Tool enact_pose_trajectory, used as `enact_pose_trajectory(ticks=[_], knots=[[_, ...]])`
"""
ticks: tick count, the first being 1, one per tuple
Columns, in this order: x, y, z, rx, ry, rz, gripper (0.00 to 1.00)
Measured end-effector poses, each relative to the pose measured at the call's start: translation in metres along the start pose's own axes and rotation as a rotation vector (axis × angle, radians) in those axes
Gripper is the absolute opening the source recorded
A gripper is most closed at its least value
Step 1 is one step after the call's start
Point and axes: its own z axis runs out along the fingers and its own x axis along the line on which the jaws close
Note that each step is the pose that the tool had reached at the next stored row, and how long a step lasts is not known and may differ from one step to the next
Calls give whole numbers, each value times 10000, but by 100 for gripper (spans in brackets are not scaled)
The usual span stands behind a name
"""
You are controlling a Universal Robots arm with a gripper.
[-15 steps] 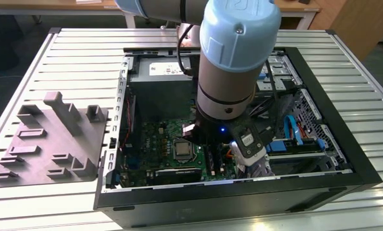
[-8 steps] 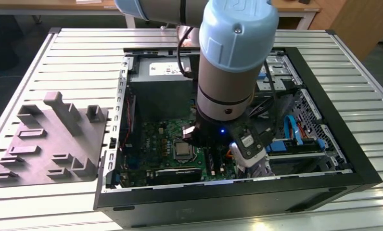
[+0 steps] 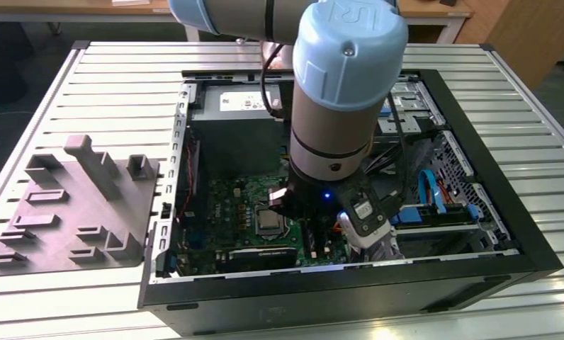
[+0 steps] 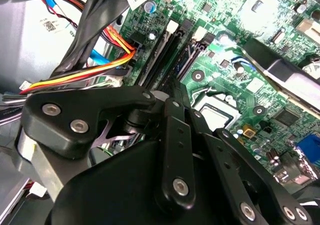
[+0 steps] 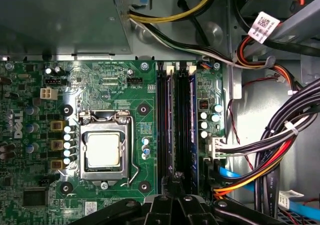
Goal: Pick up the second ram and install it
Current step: 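Press down the second ram until it locks into place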
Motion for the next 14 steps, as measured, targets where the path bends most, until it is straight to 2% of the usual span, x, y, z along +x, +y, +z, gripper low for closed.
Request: enact_pose_trajectory(ticks=[14], knots=[[1,-4,37,-3,0,-1,10]])
